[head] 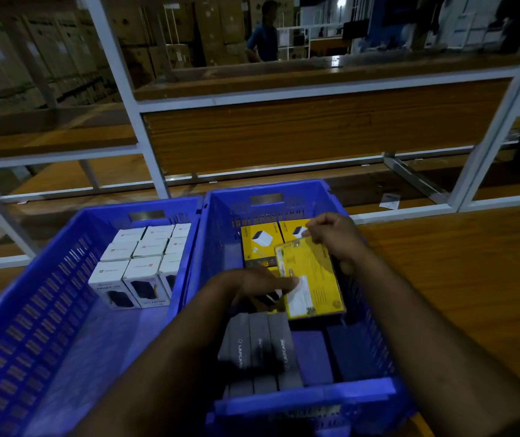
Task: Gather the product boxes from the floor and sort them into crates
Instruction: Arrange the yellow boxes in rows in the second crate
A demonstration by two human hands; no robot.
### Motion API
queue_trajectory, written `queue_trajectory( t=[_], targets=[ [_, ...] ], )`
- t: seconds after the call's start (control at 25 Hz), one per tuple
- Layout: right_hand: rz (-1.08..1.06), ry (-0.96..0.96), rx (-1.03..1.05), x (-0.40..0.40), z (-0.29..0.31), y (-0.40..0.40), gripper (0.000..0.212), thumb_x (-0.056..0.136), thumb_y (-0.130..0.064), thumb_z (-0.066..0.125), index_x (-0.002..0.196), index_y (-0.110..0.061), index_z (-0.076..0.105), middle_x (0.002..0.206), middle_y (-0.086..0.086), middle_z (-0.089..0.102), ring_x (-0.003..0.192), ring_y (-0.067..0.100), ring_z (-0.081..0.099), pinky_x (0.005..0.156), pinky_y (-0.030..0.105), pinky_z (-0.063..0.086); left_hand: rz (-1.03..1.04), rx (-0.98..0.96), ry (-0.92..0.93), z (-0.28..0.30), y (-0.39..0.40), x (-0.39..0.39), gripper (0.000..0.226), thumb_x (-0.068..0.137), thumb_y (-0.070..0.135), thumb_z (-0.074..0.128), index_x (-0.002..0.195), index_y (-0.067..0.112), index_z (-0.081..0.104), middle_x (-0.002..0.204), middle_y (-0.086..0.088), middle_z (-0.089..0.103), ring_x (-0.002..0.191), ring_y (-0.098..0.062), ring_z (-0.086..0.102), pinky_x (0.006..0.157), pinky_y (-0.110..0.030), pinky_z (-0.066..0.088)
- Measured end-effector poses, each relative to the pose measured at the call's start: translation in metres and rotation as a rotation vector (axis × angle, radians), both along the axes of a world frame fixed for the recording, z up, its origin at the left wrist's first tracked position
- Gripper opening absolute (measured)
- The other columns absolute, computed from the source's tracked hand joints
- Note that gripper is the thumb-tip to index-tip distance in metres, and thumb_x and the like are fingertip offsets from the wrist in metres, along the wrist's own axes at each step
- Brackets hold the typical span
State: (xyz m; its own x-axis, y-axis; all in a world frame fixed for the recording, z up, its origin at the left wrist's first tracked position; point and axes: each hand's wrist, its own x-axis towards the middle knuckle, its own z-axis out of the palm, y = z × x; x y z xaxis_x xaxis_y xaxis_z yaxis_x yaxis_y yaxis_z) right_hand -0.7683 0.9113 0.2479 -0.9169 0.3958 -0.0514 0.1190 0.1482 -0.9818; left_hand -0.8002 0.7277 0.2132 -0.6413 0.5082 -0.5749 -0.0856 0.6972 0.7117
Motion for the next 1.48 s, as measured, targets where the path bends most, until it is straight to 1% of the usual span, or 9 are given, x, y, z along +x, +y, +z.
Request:
queue_trajectory(
  t=[0.12,0.2,0.36,0.64,0.88,1.04,1.12,1.32,1.48],
  targets=[
    [-0.119,0.075,-0.260,-0.006,0.004,0.007,0.016,0.089,-0.002,0.055,0.085,-0.015,0.065,0.092,0.010,0.070,0.082,0.024,0.063,0.071,0.032,0.051,0.163,0.308,-0.033,0.010,-0.002,-0.005,0.048,0.091,0.047,0.064,0.114,0.005,0.061,0.099,-0.023,0.062,0.086,-0.025,0.056,0.061,-0.026,0.049],
    [-0.176,0.070,-0.360,-0.006,0.005,0.007,0.017,0.089,-0.001,0.053,0.094,-0.013,0.064,0.096,0.011,0.068,0.083,0.025,0.063,0.068,0.032,0.052,0.229,0.444,-0.101,0.014,-0.001,-0.005,0.039,0.090,0.040,0.066,0.111,0.007,0.062,0.109,-0.018,0.068,0.097,-0.032,0.062,0.083,-0.039,0.054],
    [-0.106,-0.068,-0.449,-0.003,0.002,0.001,0.011,0.093,-0.009,0.052,0.090,-0.014,0.061,0.082,0.008,0.065,0.074,0.021,0.062,0.067,0.032,0.053,0.337,0.506,-0.149,0.016,-0.002,-0.008,0.023,0.096,0.032,0.060,0.108,0.014,0.067,0.117,-0.015,0.071,0.109,-0.031,0.066,0.104,-0.050,0.047],
    [-0.029,-0.157,-0.496,-0.004,-0.005,-0.005,0.023,0.097,-0.028,0.055,0.111,-0.012,0.064,0.109,0.017,0.071,0.089,0.030,0.069,0.069,0.039,0.056,0.382,0.548,-0.202,0.017,-0.005,-0.009,0.045,0.096,0.037,0.060,0.133,0.011,0.058,0.124,-0.013,0.069,0.108,-0.027,0.067,0.088,-0.040,0.055],
    [0.064,-0.336,-0.628,-0.004,-0.003,0.001,0.072,0.086,-0.078,0.031,0.110,-0.017,0.062,0.111,0.016,0.064,0.106,0.036,0.061,0.078,0.048,0.053,0.380,0.768,0.238,0.020,-0.010,-0.015,0.034,0.086,0.003,0.069,0.117,0.014,0.059,0.119,-0.006,0.067,0.109,-0.024,0.065,0.077,-0.028,0.057],
    [0.167,-0.298,-0.913,0.004,0.001,0.000,0.044,0.092,-0.045,0.058,0.117,-0.009,0.058,0.111,0.018,0.065,0.103,0.033,0.064,0.070,0.043,0.060,0.238,0.552,0.636,0.017,-0.014,-0.022,0.050,0.076,-0.010,0.075,0.113,0.023,0.064,0.143,-0.007,0.044,0.139,-0.022,0.038,0.099,-0.020,0.044],
    [0.178,-0.269,-0.835,0.003,0.001,-0.003,0.031,0.091,-0.026,0.062,0.118,-0.010,0.058,0.109,0.016,0.068,0.101,0.029,0.066,0.075,0.039,0.059,0.289,0.531,0.646,0.017,-0.015,-0.023,0.061,0.077,-0.008,0.075,0.127,0.024,0.059,0.153,-0.006,0.031,0.145,-0.022,0.027,0.108,-0.036,0.042],
    [0.145,-0.211,-0.819,0.002,-0.001,-0.005,0.034,0.085,-0.004,0.064,0.118,-0.013,0.060,0.117,0.017,0.069,0.104,0.034,0.067,0.081,0.048,0.057,0.607,0.687,0.270,0.026,-0.005,-0.014,0.064,0.100,0.004,0.048,0.154,0.026,0.024,0.133,-0.008,0.059,0.098,-0.029,0.068,0.067,-0.035,0.054],
    [0.141,-0.210,-0.792,0.002,-0.001,-0.007,0.028,0.084,0.001,0.060,0.108,-0.013,0.063,0.106,0.015,0.069,0.091,0.029,0.066,0.074,0.042,0.058,0.676,0.711,0.173,0.028,-0.007,-0.015,0.049,0.103,0.028,0.047,0.148,0.010,0.037,0.127,-0.029,0.059,0.079,-0.020,0.068,0.049,-0.023,0.050]
  ],
)
